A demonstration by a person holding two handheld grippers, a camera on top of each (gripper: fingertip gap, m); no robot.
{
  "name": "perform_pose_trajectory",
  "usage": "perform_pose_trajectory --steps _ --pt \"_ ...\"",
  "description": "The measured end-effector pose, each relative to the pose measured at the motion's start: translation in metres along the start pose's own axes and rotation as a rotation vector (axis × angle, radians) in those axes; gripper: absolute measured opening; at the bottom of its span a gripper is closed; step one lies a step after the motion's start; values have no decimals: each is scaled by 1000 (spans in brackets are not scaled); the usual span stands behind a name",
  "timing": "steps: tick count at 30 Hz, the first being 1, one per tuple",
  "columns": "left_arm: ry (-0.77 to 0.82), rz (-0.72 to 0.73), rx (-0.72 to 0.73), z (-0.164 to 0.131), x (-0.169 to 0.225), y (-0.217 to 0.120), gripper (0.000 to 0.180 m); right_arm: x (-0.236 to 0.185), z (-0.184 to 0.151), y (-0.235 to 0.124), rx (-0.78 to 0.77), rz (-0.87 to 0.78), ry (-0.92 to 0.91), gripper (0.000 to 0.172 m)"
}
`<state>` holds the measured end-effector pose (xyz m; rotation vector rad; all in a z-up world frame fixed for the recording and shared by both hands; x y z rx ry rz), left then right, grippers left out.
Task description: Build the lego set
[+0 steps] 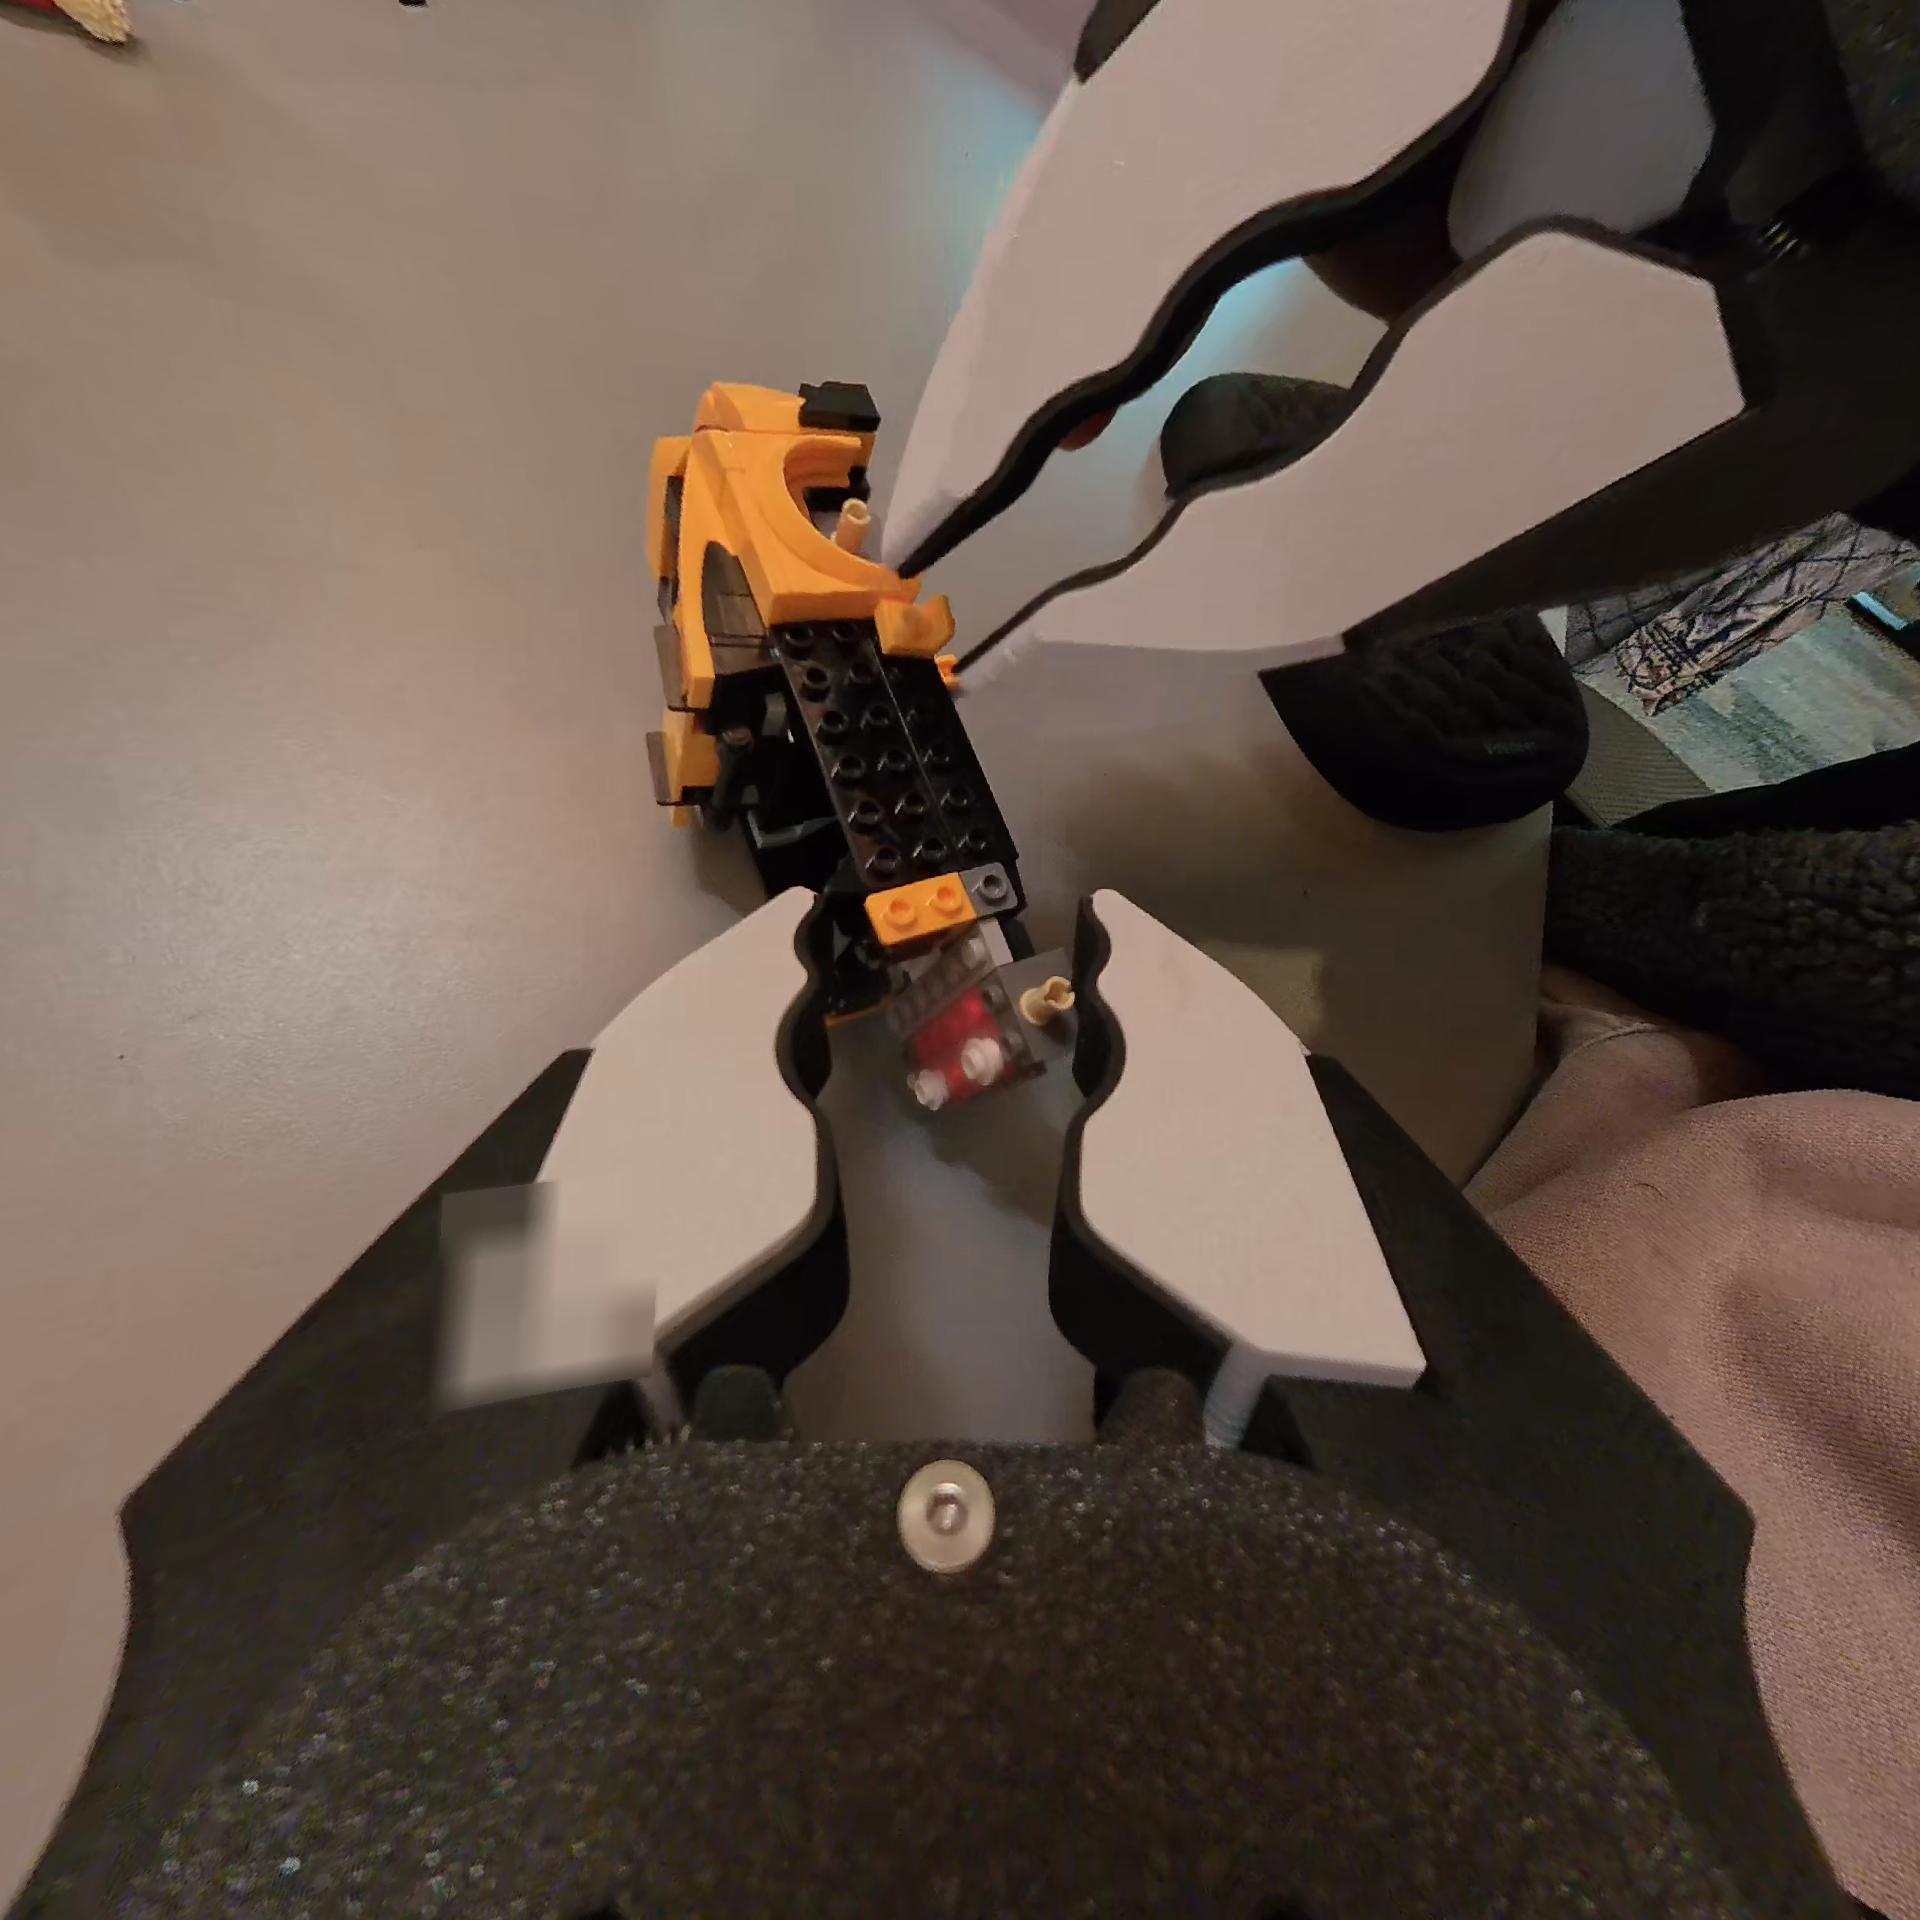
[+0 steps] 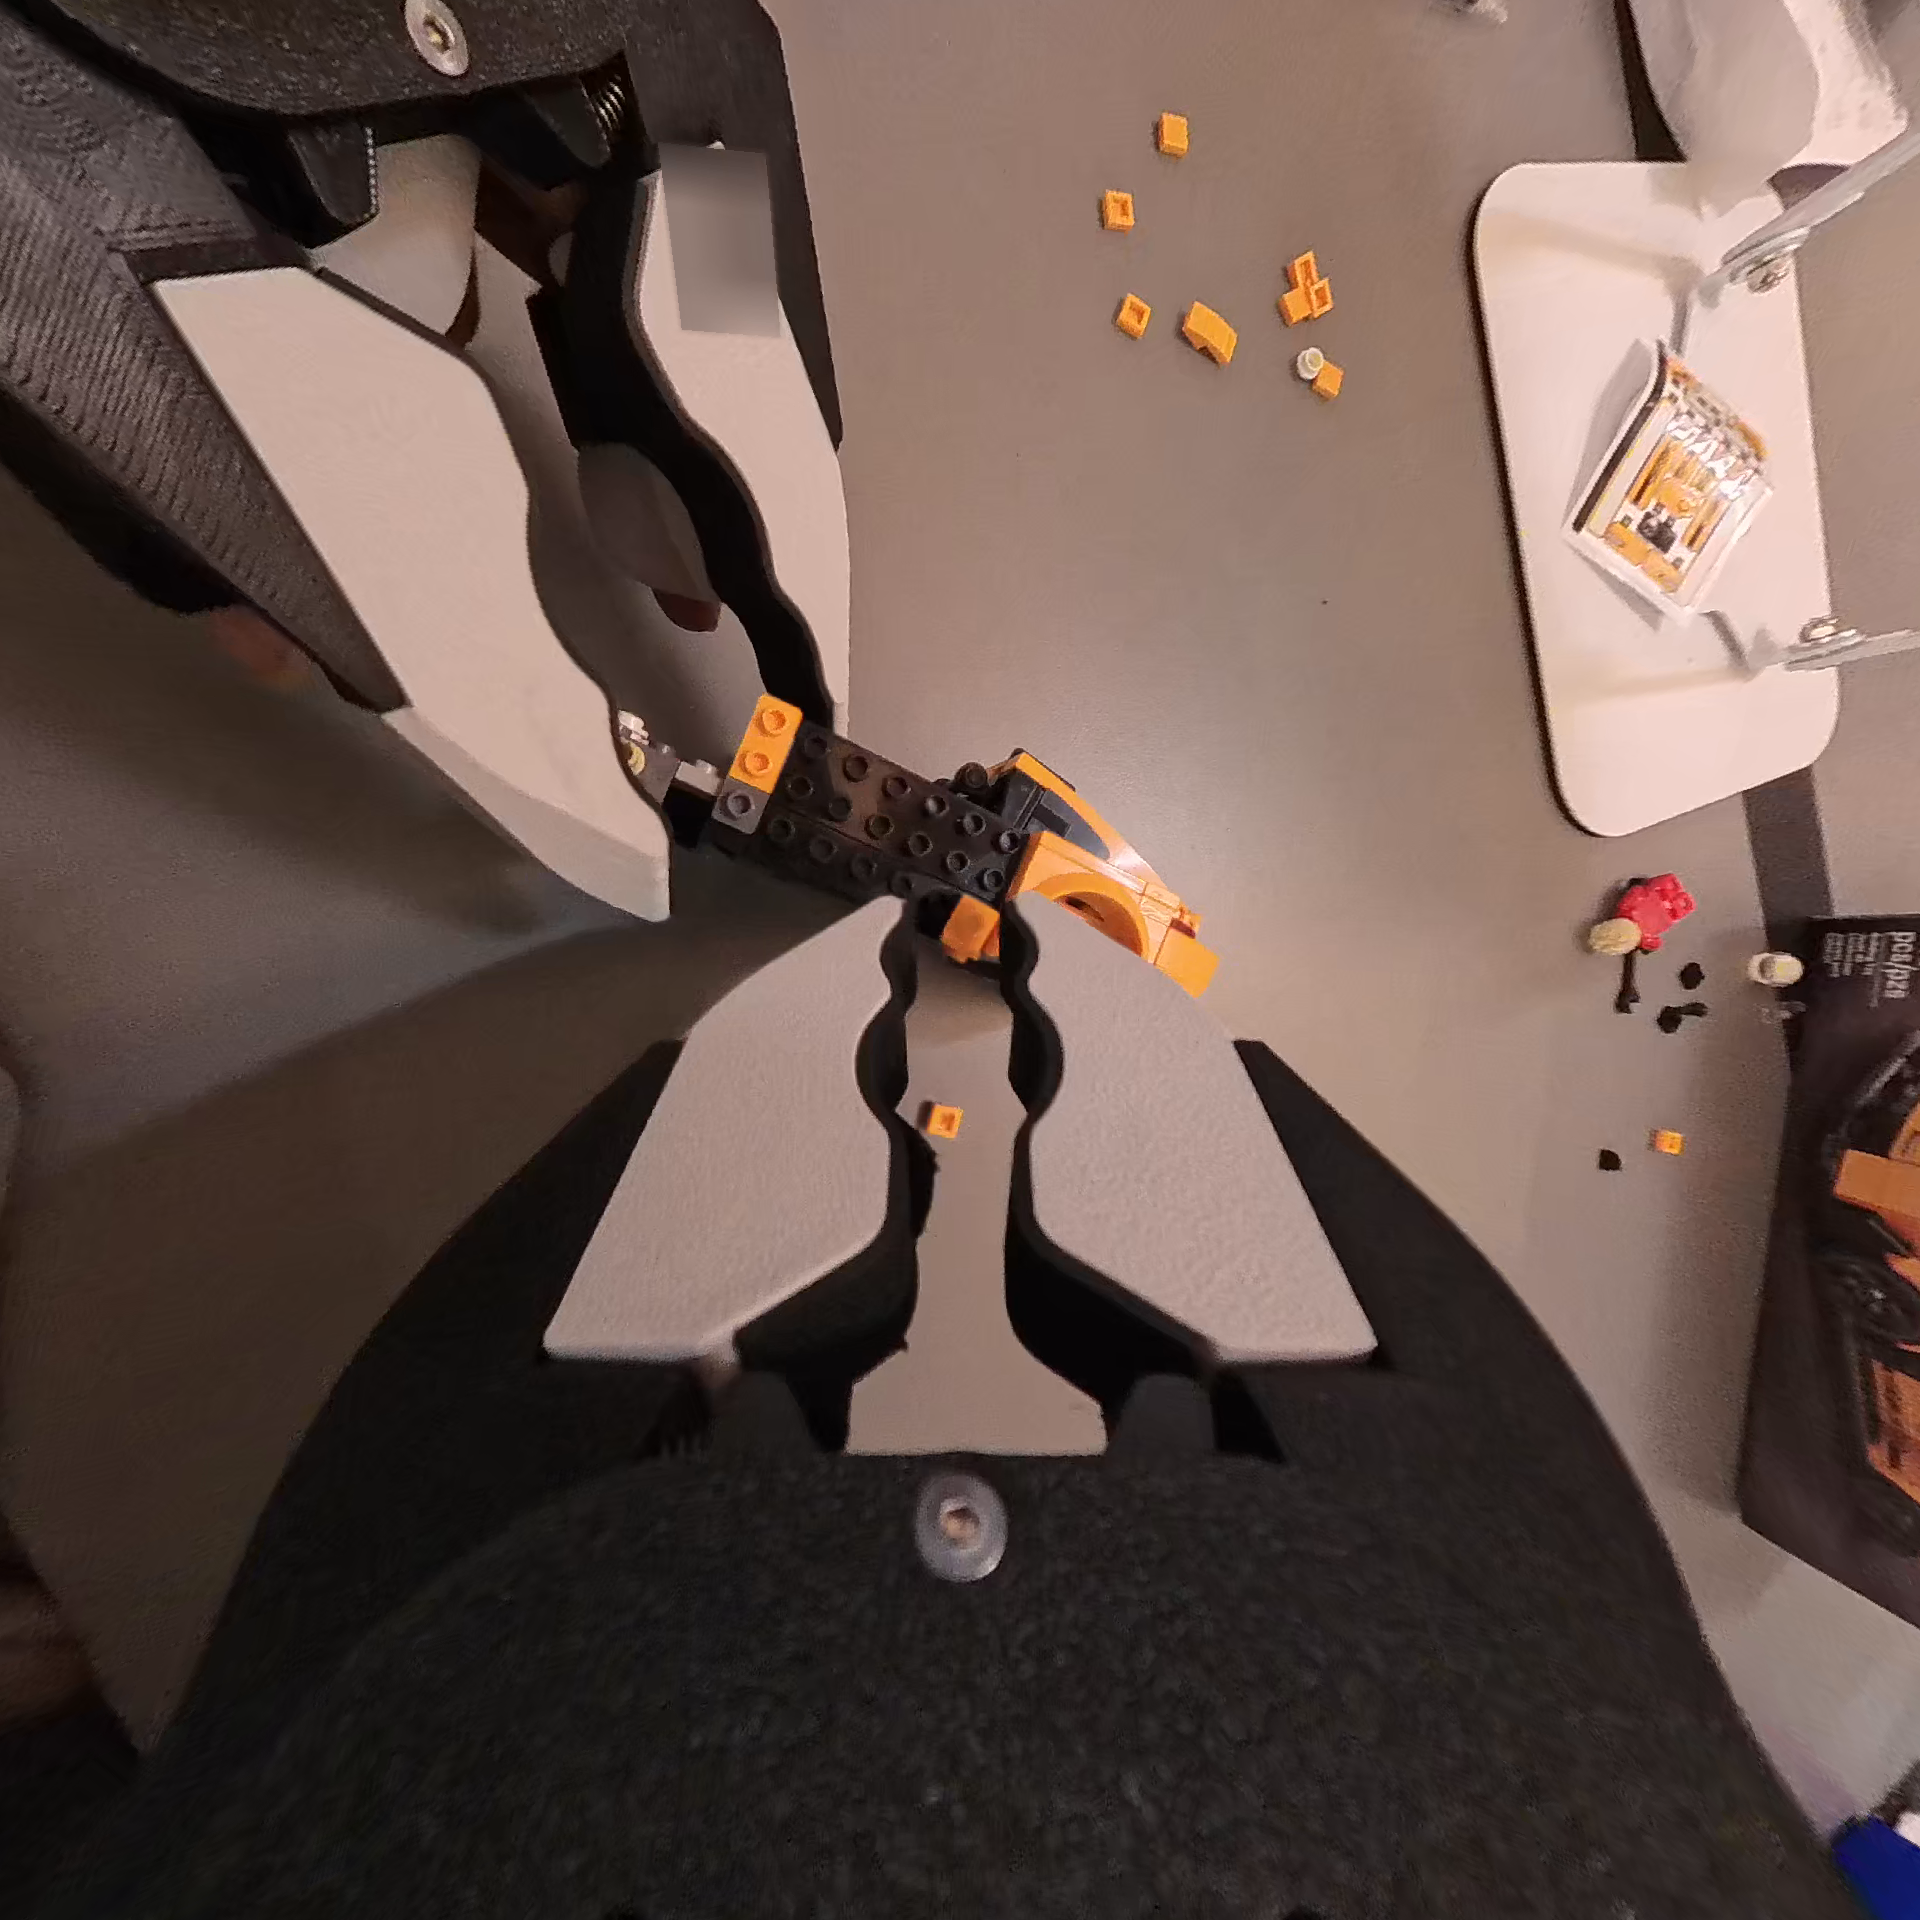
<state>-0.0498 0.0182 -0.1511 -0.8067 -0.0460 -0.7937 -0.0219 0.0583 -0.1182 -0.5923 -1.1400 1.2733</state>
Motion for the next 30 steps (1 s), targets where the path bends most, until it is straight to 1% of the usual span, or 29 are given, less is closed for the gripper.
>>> perform_pose_trajectory --steps 6,9,17,30 --pt "1 1 0 0 0 0 44 -1 -2 -1 -50 -18 -94 8" --pt "2 2 0 0 0 0 44 0 -2 1 -90 -22 -114 1" --pt "3 7 -2 0 -1 -1 44 3 -1 4 -169 39 -151 0" --pt "4 4 1 0 -4 -1 44 9 4 9 -247 186 -130 0"
Point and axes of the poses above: each gripper's, where its closed fingertips meet, y out along the fingers, z out of its top, x = y × z across the jaws, the point moved 2 cm from there along -y, back along the fingers, and after that the axes turned 7 degrees about -x, right-handed, at the moved point
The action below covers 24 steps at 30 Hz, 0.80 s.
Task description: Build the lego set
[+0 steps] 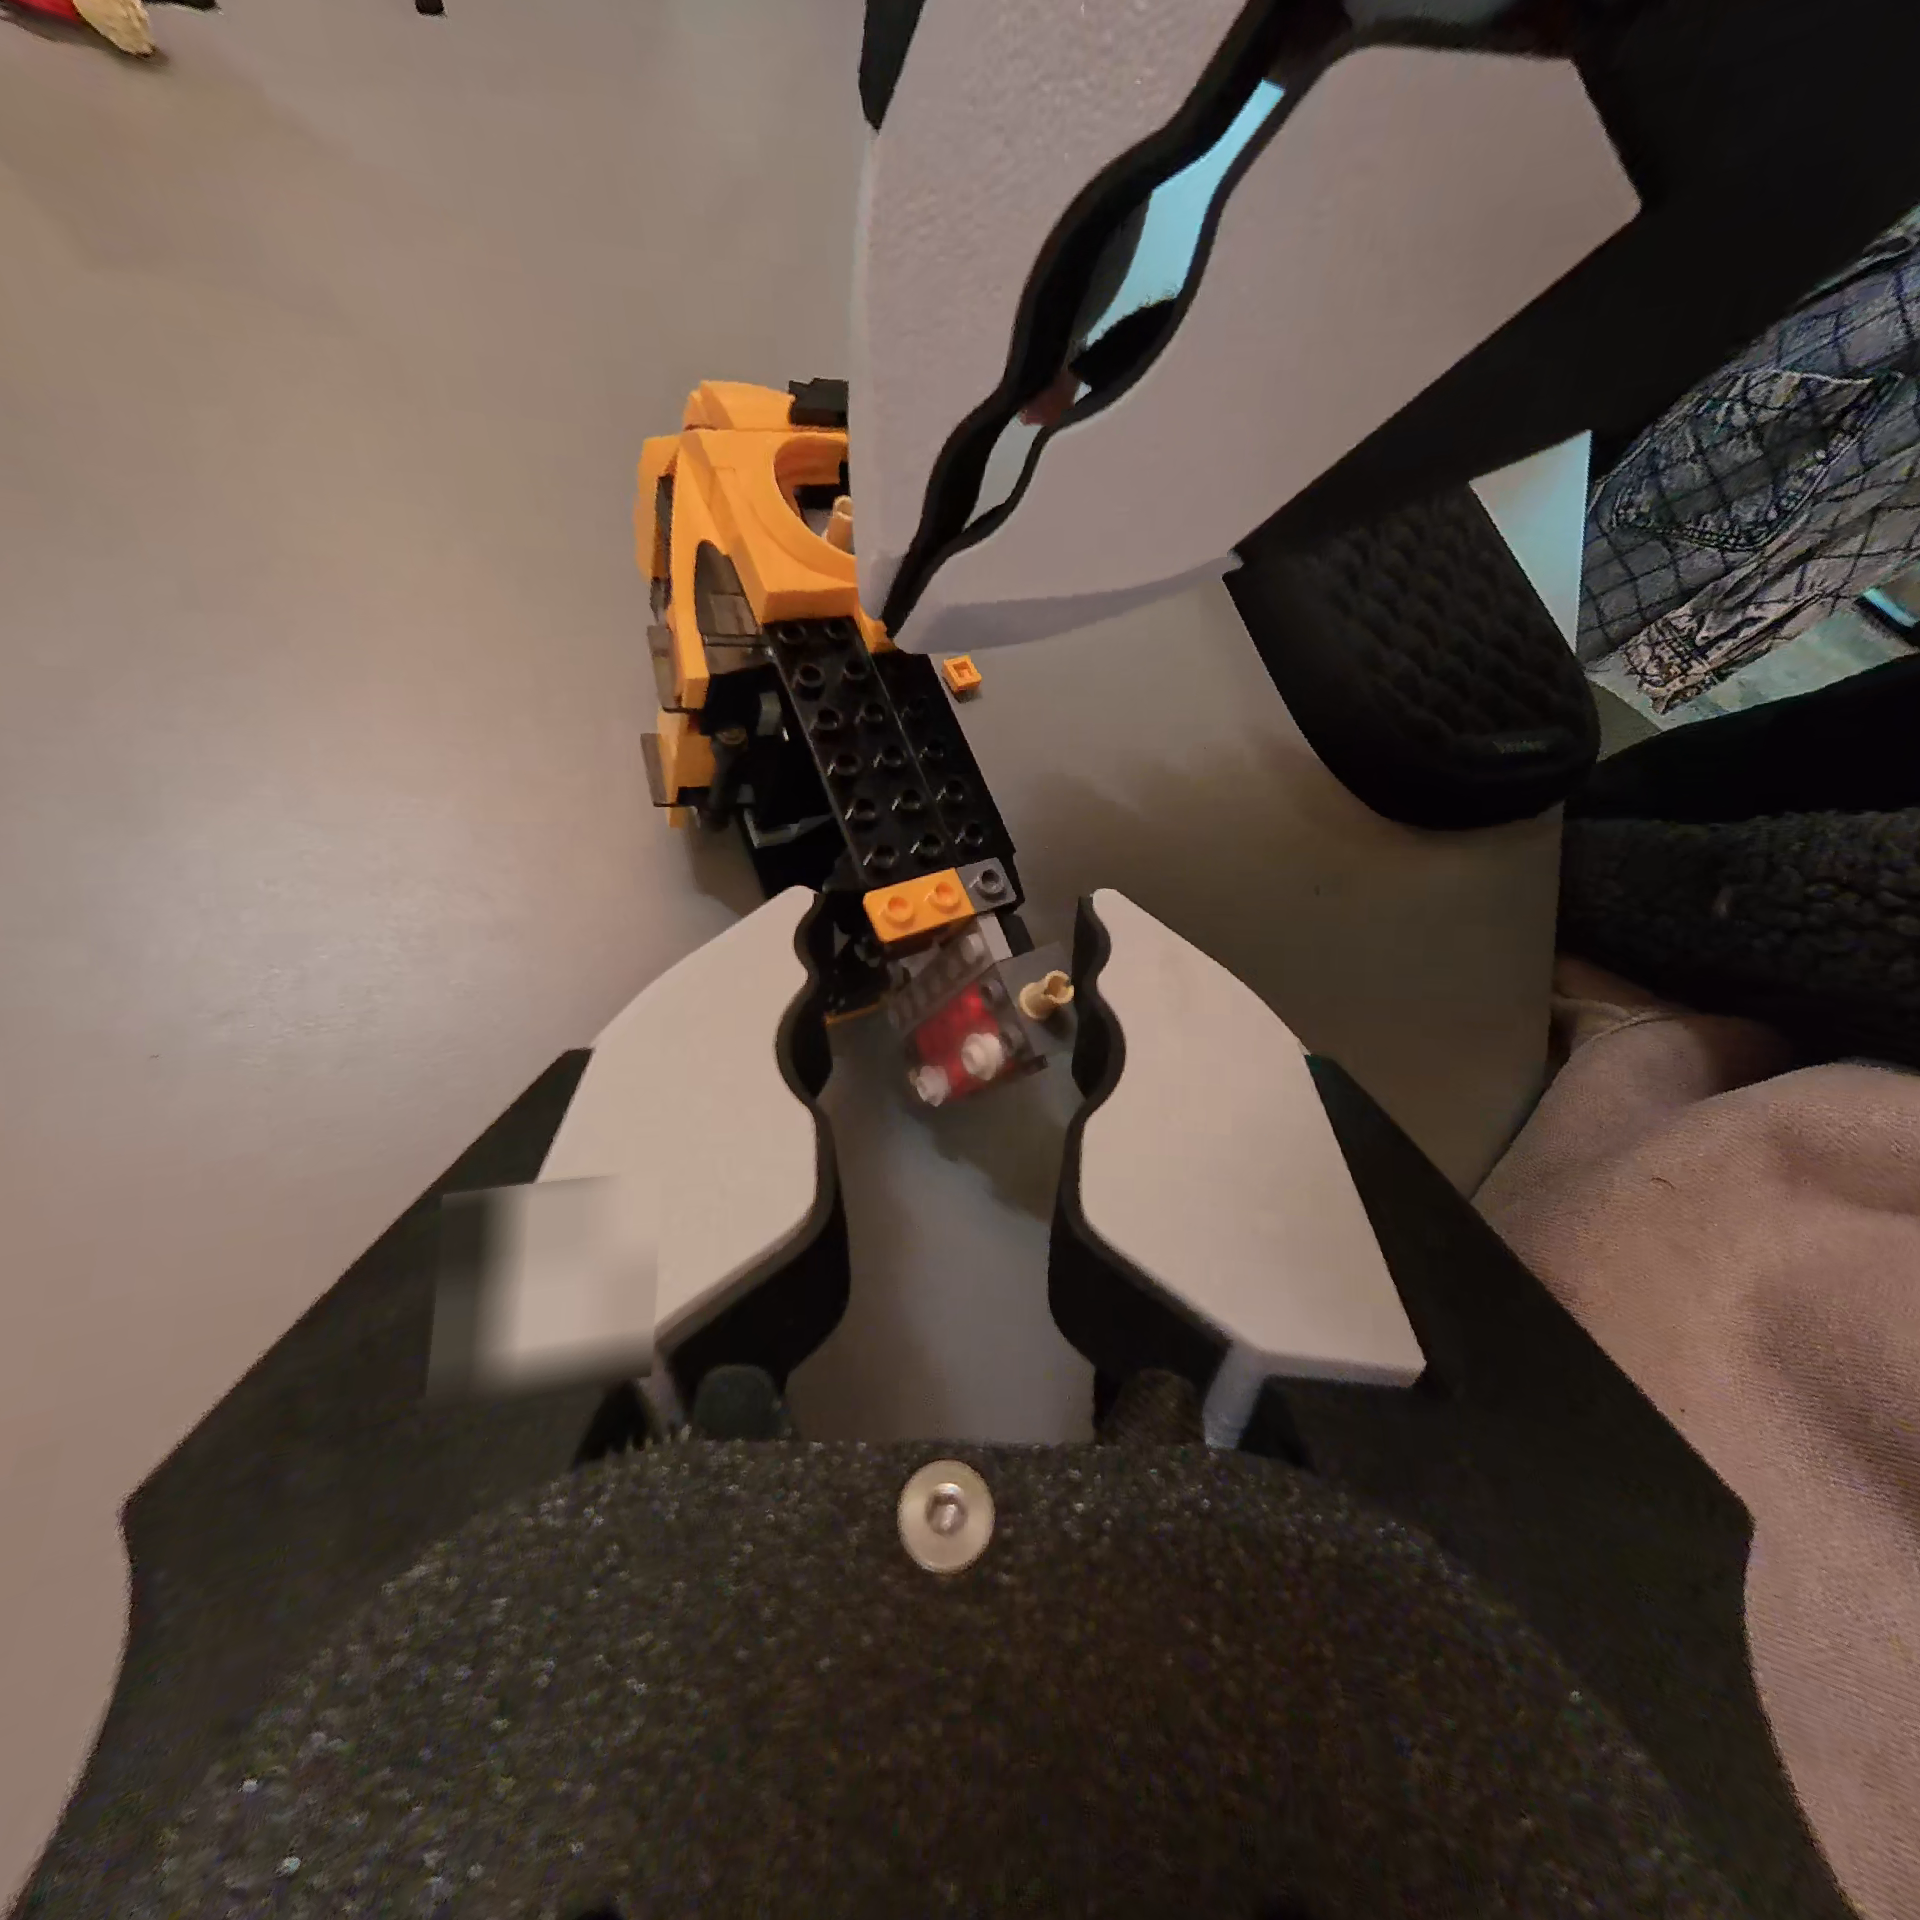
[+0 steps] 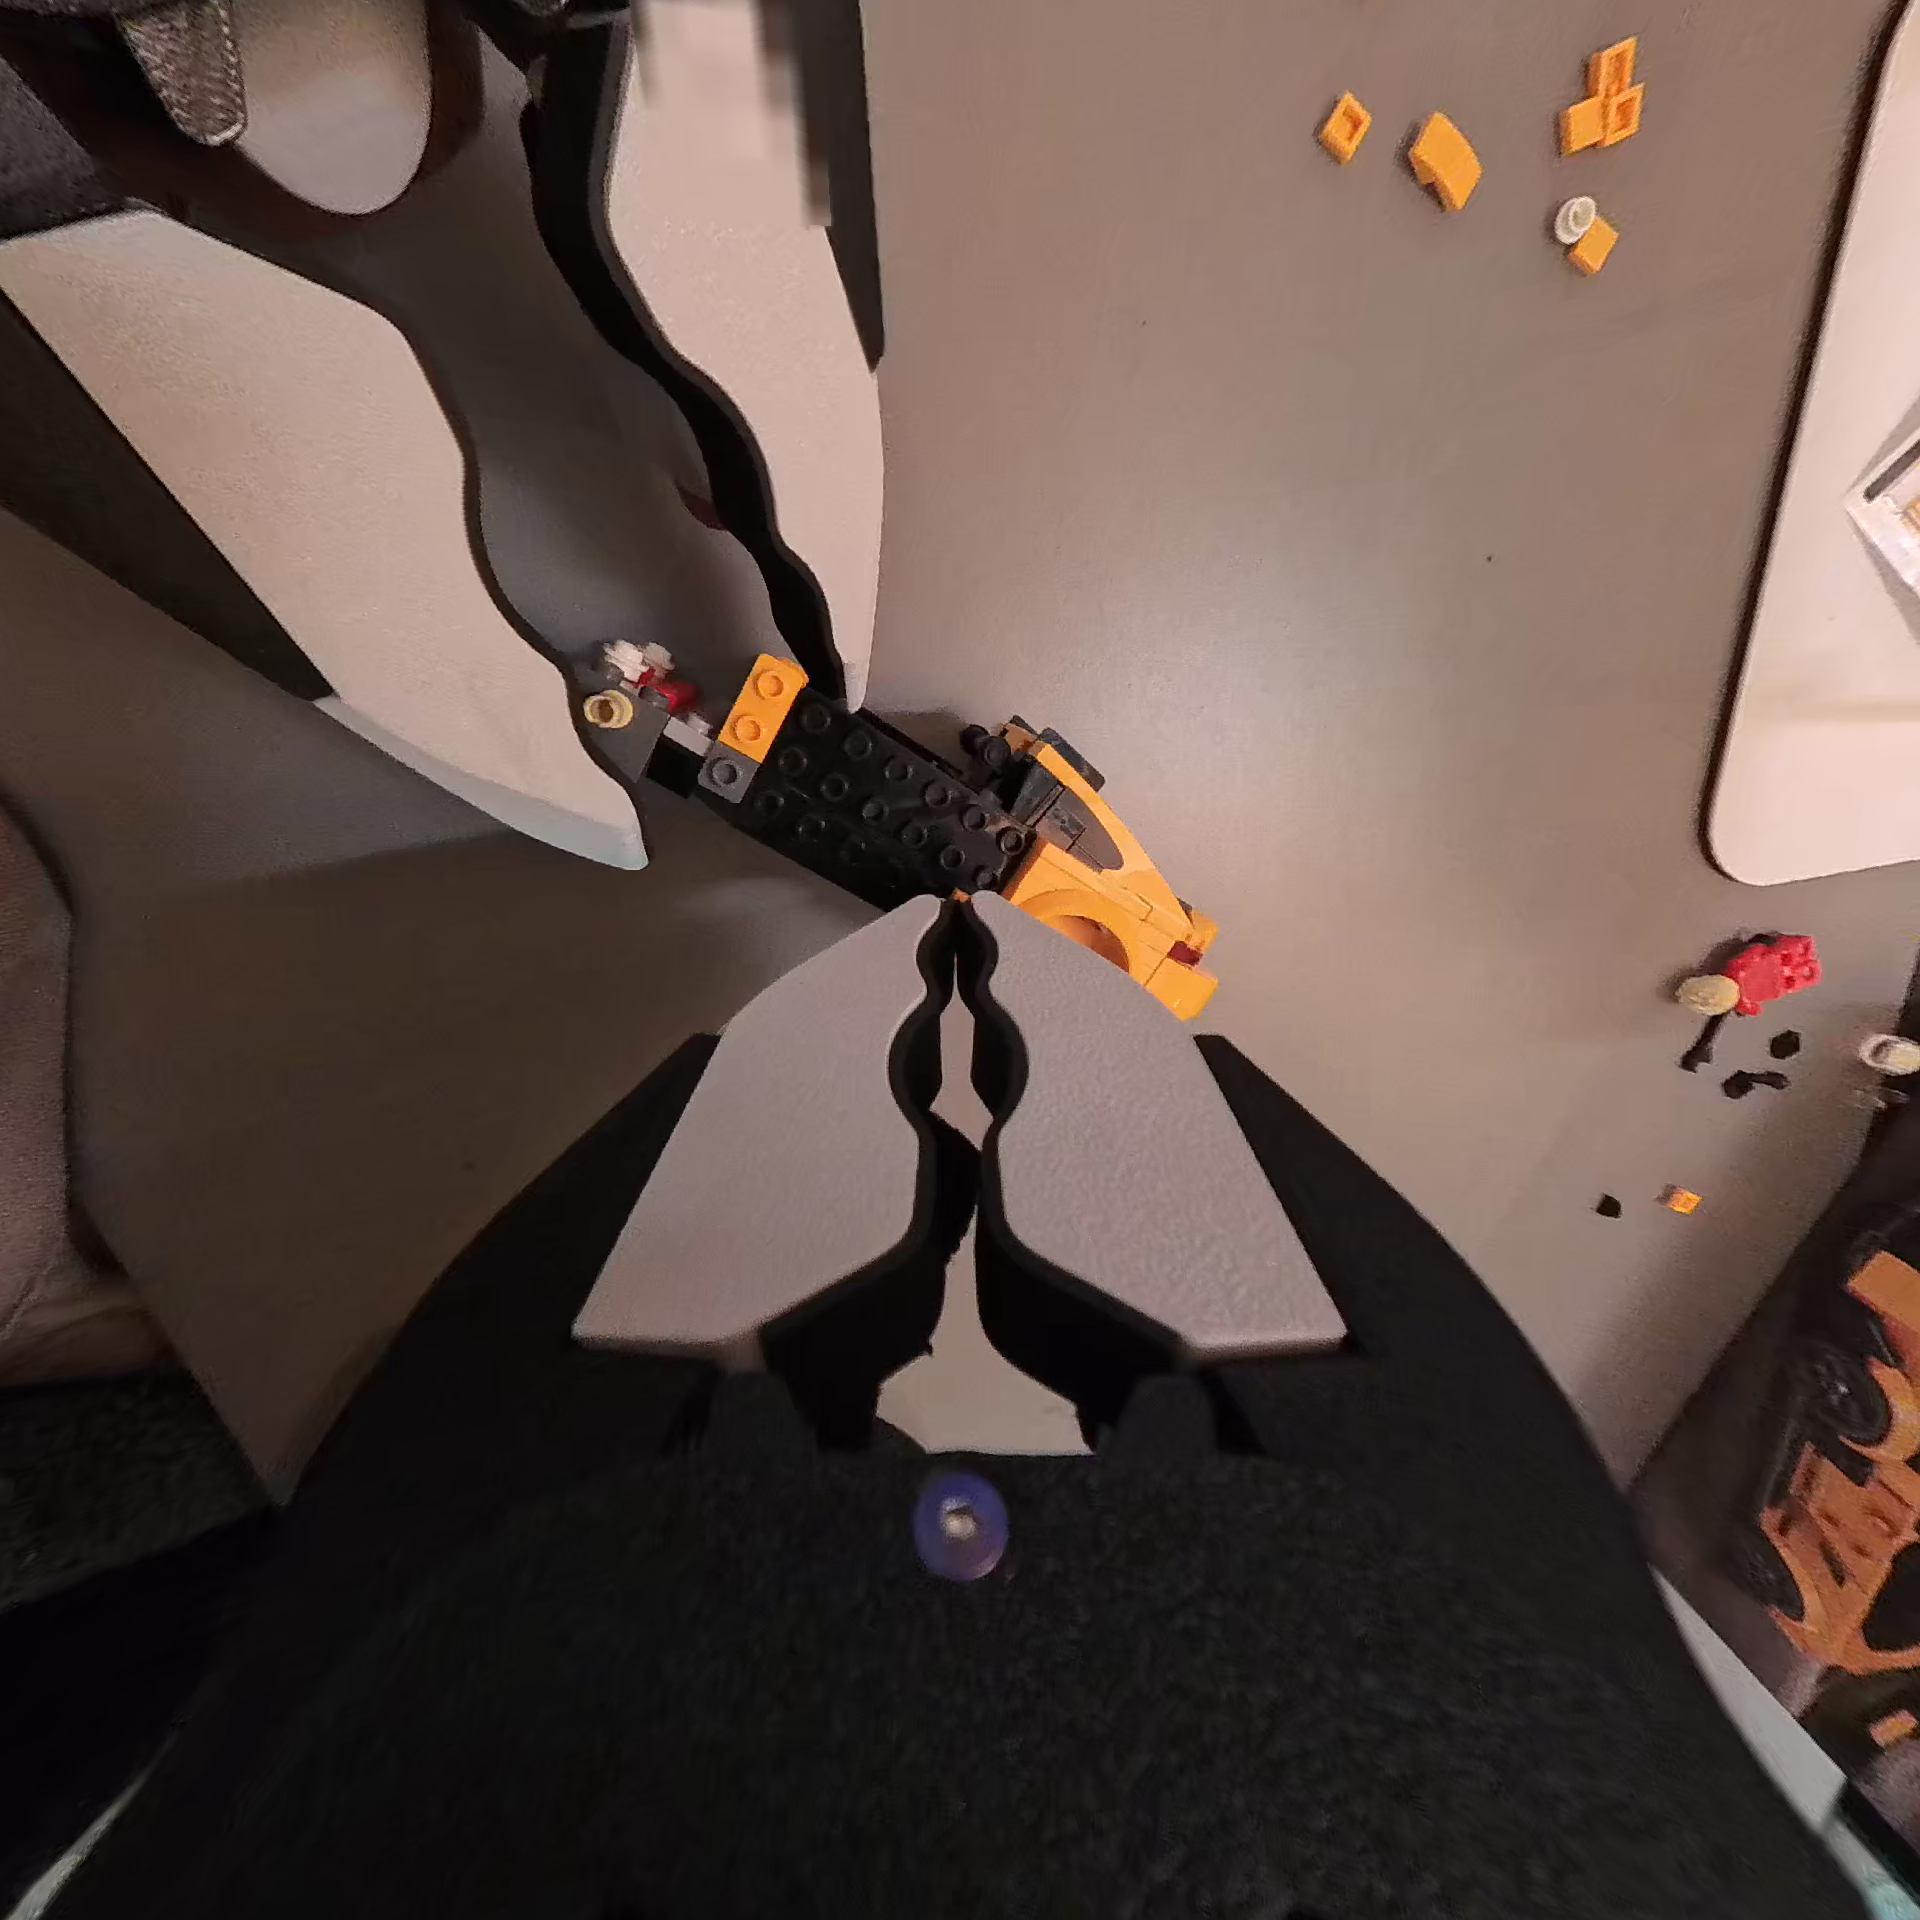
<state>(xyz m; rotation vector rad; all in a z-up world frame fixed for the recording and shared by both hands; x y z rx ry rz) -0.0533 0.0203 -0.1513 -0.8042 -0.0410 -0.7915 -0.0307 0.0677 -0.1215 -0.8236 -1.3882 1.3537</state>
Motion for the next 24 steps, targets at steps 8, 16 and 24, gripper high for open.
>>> perform_pose_trajectory --steps 8,16,24 --pt "-4 -5 2 0 0 0 44 1 -1 0 76 64 87 0" --pt "-16 -12 5 0 -1 0 43 5 2 -8 207 118 201 0" --pt "-18 -15 6 0 -1 1 43 3 -4 -14 168 0 -61 10"
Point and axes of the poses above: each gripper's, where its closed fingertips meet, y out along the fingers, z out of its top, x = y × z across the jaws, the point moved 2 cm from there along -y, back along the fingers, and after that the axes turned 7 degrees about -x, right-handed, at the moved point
